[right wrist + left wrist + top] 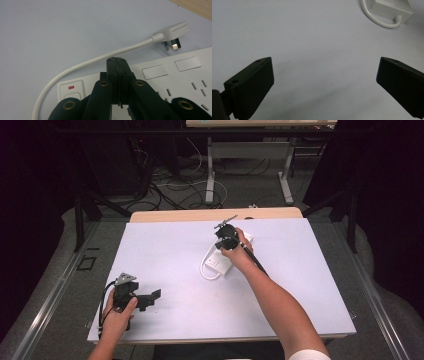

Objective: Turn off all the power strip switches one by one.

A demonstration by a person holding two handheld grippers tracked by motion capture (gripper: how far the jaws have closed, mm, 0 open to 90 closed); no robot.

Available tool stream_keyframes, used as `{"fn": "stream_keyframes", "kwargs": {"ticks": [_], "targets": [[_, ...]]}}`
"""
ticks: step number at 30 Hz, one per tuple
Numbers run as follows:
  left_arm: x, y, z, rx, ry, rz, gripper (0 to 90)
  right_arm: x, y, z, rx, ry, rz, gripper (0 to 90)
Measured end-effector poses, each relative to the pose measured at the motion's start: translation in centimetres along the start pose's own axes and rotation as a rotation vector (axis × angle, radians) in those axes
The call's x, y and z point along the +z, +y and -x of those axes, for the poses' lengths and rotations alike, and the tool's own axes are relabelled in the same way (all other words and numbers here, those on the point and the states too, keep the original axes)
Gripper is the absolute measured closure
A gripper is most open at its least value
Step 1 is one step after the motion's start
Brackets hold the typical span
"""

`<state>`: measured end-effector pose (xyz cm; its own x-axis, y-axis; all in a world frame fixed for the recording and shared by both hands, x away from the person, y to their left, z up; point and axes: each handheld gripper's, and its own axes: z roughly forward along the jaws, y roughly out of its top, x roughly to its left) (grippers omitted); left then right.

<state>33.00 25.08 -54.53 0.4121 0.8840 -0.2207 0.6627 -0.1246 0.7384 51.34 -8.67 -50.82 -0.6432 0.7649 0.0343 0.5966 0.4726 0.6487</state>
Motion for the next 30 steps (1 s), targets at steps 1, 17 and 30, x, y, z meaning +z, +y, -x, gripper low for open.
{"fn": "stream_keyframes", "kwargs": {"ticks": [1,17,30], "targets": [[0.0,0.0,0.0,0.000,0.002,0.001,1.4,0.3,-0.1,0.1,0.002,-0.001,0.031,90.0],[0.0,-0.2,-0.1,-0.007,0.008,-0.003,1.4,1.1,0.1,1.1,0.036,-0.020,-0.007,90.0],[0.1,-0.2,0.0,-0.002,0.006,-0.009,1.4,1.7,-0.2,1.4,0.044,-0.021,0.003,90.0]]}}
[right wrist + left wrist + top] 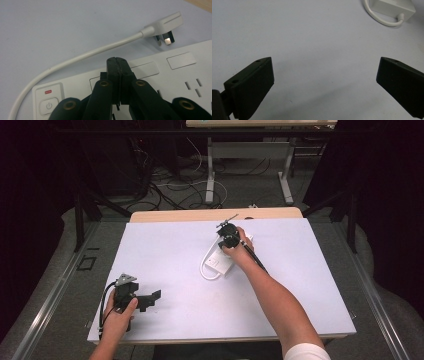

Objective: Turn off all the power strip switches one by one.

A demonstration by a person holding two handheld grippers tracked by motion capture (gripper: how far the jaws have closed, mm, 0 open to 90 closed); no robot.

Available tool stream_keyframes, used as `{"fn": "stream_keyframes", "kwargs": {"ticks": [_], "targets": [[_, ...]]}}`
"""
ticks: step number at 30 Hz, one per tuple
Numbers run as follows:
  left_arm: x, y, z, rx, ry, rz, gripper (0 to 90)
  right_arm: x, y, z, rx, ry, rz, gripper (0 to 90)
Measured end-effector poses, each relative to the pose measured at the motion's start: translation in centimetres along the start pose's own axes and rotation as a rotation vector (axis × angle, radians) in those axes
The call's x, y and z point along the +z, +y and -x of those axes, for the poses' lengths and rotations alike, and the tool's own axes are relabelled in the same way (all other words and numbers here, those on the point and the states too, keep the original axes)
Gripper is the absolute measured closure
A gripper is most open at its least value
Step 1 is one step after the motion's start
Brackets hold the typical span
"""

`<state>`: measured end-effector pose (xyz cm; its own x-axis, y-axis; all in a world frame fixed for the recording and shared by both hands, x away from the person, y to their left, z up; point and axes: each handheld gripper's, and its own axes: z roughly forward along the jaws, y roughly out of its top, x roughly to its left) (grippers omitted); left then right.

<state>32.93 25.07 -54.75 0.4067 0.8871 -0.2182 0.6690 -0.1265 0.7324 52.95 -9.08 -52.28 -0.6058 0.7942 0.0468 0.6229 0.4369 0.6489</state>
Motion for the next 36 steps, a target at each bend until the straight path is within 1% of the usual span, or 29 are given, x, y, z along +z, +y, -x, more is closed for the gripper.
{"fn": "stream_keyframes", "kwargs": {"ticks": [1,2,4,5,6,7,8,9,10,11,12,13,14,15,16,17,18,21,23,25,26,27,28,29,32,33,34,35,36], "targets": [[0.00,0.00,-0.01,0.000,0.000,-0.001,1.4,-0.25,0.09,0.08,-0.013,-0.008,-0.039,90.0],[0.00,-0.01,-0.02,0.000,0.000,0.000,1.4,-0.15,0.04,0.14,-0.010,0.003,-0.025,90.0],[0.01,-0.01,0.01,-0.004,0.000,0.002,1.4,-0.13,0.03,0.14,-0.010,0.003,-0.024,90.0],[-0.01,-0.01,0.00,0.000,-0.001,0.000,1.4,-0.29,0.11,0.07,-0.013,-0.001,-0.051,90.0],[-0.01,-0.01,0.00,0.000,-0.001,0.000,1.4,-0.29,0.11,0.07,-0.013,-0.001,-0.051,90.0],[-0.01,-0.01,0.00,0.001,-0.001,-0.001,1.4,-0.04,-0.01,0.02,-0.009,0.008,-0.014,90.0],[-0.01,-0.01,0.00,0.002,-0.001,-0.001,1.4,0.00,0.04,-0.13,0.004,0.006,-0.024,90.0],[-0.01,-0.01,0.01,0.002,-0.001,-0.001,1.4,-0.07,0.09,-0.19,-0.002,0.009,-0.042,90.0],[0.00,-0.01,0.01,0.003,-0.002,0.000,1.4,-0.22,0.17,-0.37,-0.015,-0.007,-0.070,90.0],[0.00,0.00,0.02,0.003,-0.002,0.000,1.4,-0.22,0.17,-0.37,-0.015,-0.007,-0.070,90.0],[0.01,-0.01,0.03,0.004,-0.002,0.000,1.4,0.08,0.04,-0.44,-0.016,-0.007,-0.020,90.0],[0.01,0.00,0.04,0.004,-0.002,0.000,1.4,-0.12,0.12,-0.43,-0.029,0.002,-0.053,90.0],[0.01,0.00,0.05,0.006,0.000,0.002,1.4,0.10,0.03,-0.41,-0.023,0.004,-0.020,90.0],[0.00,0.00,0.07,0.003,-0.002,0.000,1.4,0.21,-0.03,-0.32,0.000,0.013,0.001,90.0],[0.01,0.00,0.06,0.005,-0.001,0.002,1.4,0.21,-0.03,-0.32,0.000,0.013,0.001,90.0],[0.00,0.00,0.07,0.005,0.000,0.001,1.4,-0.17,0.14,-0.26,-0.001,0.004,-0.062,90.0],[0.00,0.00,0.07,0.006,0.001,0.000,1.4,0.04,0.06,-0.27,0.007,0.009,-0.034,90.0],[0.00,-0.03,0.09,0.000,0.001,0.004,1.4,0.11,-0.01,-0.34,0.014,0.005,-0.022,90.0],[-0.06,-0.03,0.11,-0.001,0.001,0.000,1.4,0.05,0.03,-0.27,0.015,0.003,-0.041,90.0],[-0.09,-0.04,0.11,-0.001,0.000,0.000,1.4,0.04,-0.07,-0.07,-0.005,-0.026,-0.041,90.0],[-0.10,-0.05,0.11,-0.001,0.000,0.000,1.4,0.01,-0.13,0.08,0.002,-0.023,-0.034,90.0],[-0.10,-0.06,0.11,-0.001,0.000,0.000,1.4,-0.14,-0.14,0.19,0.010,-0.020,-0.050,90.0],[-0.10,-0.06,0.09,-0.001,0.001,-0.001,1.4,0.03,-0.25,0.23,0.018,-0.012,-0.022,90.0],[-0.10,-0.06,0.08,-0.002,0.001,-0.001,1.4,-0.08,-0.26,0.27,0.026,-0.013,-0.036,90.0],[-0.07,-0.04,0.07,-0.003,0.002,0.000,1.4,0.04,-0.35,0.34,0.021,-0.010,-0.010,90.0],[-0.06,-0.04,0.08,-0.002,0.002,0.001,1.4,-0.05,-0.30,0.42,0.022,-0.004,-0.024,90.0],[-0.03,-0.04,0.10,-0.001,0.002,0.003,1.4,-0.05,-0.30,0.42,0.022,-0.004,-0.024,90.0],[-0.01,-0.04,0.10,0.001,0.002,0.003,1.4,0.06,-0.33,0.51,0.033,0.001,-0.010,90.0],[0.00,-0.03,0.07,0.003,0.003,0.003,1.4,-0.03,-0.28,0.55,0.039,0.004,-0.024,90.0]]}}
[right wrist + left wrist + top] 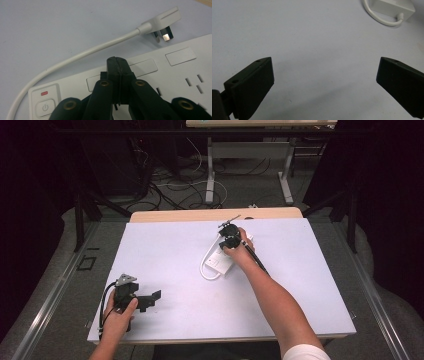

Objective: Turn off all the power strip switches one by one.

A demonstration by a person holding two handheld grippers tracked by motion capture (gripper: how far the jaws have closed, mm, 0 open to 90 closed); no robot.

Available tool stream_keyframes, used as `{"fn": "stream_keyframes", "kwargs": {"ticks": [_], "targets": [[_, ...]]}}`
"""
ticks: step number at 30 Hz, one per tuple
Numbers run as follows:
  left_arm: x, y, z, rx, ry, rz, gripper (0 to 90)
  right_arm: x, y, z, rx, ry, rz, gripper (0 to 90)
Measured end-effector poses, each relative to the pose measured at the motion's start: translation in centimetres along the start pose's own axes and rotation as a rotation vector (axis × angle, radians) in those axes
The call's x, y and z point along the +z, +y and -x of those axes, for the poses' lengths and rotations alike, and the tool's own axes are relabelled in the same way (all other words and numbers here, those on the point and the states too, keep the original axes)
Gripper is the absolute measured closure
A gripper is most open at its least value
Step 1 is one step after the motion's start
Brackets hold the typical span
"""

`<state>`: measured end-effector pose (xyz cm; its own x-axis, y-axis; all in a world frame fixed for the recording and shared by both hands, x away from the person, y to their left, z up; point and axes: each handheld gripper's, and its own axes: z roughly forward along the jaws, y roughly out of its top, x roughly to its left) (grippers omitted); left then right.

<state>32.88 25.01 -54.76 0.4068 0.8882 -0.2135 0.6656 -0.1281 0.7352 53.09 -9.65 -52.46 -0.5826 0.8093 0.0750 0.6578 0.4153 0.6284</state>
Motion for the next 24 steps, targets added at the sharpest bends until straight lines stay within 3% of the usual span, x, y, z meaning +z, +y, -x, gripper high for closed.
{"fn": "stream_keyframes", "kwargs": {"ticks": [3,5,6,9,10,11,12,17,21,24], "targets": [[0.0,0.0,-0.1,0.001,-0.004,-0.005,1.4,0.0,0.0,0.1,0.001,-0.004,-0.001,90.0],[0.0,0.0,-0.1,-0.002,-0.005,-0.003,1.4,0.2,0.0,0.2,0.008,0.008,0.033,90.0],[0.0,0.0,-0.1,-0.002,-0.005,-0.003,1.4,0.0,0.1,0.3,0.011,-0.005,-0.002,90.0],[0.0,0.0,-0.1,-0.003,-0.004,-0.007,1.4,-0.1,0.1,0.6,0.019,-0.005,-0.015,90.0],[0.1,0.0,-0.1,-0.003,-0.004,-0.006,1.4,-0.2,0.1,0.7,0.021,0.000,-0.013,90.0],[0.1,0.0,-0.1,-0.004,-0.005,-0.004,1.4,0.0,0.0,0.8,0.034,-0.001,0.024,90.0],[0.1,0.0,-0.1,-0.005,-0.005,-0.003,1.4,-0.1,0.1,0.9,0.033,-0.002,0.016,90.0],[0.1,0.0,-0.1,-0.005,-0.005,-0.006,1.4,-0.6,0.4,1.4,0.050,-0.029,0.021,90.0],[0.1,0.0,-0.1,-0.007,-0.005,-0.005,1.4,-0.8,0.6,1.7,0.047,-0.043,0.043,90.0],[0.0,0.0,-0.1,-0.015,-0.006,-0.001,1.4,-0.9,0.6,1.9,0.037,-0.055,0.031,90.0]]}}
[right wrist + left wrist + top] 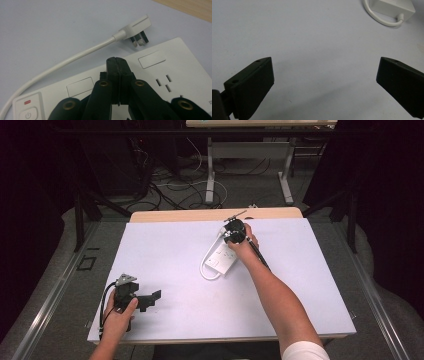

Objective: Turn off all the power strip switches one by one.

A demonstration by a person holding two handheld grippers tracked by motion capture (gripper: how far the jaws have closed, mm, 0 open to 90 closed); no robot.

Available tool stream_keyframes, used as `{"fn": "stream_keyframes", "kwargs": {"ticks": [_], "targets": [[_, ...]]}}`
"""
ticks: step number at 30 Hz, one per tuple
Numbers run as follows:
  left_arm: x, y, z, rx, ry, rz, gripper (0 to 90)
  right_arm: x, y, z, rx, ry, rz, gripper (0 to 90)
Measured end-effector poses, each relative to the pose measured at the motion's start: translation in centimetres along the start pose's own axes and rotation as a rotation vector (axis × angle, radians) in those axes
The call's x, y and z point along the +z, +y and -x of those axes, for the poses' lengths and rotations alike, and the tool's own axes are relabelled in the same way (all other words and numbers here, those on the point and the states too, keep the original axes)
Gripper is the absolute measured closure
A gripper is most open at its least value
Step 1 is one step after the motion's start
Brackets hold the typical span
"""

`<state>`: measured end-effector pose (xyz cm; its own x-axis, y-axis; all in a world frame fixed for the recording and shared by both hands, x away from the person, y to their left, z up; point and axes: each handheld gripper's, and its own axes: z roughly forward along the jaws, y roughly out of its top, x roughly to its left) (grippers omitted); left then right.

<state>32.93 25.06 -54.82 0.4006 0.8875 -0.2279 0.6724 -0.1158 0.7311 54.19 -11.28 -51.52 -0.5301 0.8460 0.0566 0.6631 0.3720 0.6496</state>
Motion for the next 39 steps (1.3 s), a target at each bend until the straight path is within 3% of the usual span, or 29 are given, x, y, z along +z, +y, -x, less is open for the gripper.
{"fn": "stream_keyframes", "kwargs": {"ticks": [15,21,24,27,39], "targets": [[0.0,0.0,-0.1,-0.007,-0.001,-0.003,1.4,0.6,0.0,1.2,0.045,-0.028,0.014,90.0],[-0.1,0.0,-0.1,-0.005,-0.001,-0.001,1.4,0.8,0.0,1.3,0.038,-0.045,0.012,90.0],[-0.1,-0.1,-0.2,-0.004,0.000,-0.002,1.4,1.1,0.0,1.3,0.050,-0.036,0.032,89.7],[-0.1,-0.1,-0.2,-0.004,-0.002,-0.002,1.4,1.0,0.0,1.3,0.038,-0.044,0.010,89.4],[-0.1,0.0,-0.1,-0.006,-0.001,0.000,1.4,1.1,-0.1,1.3,0.044,-0.034,0.020,90.0]]}}
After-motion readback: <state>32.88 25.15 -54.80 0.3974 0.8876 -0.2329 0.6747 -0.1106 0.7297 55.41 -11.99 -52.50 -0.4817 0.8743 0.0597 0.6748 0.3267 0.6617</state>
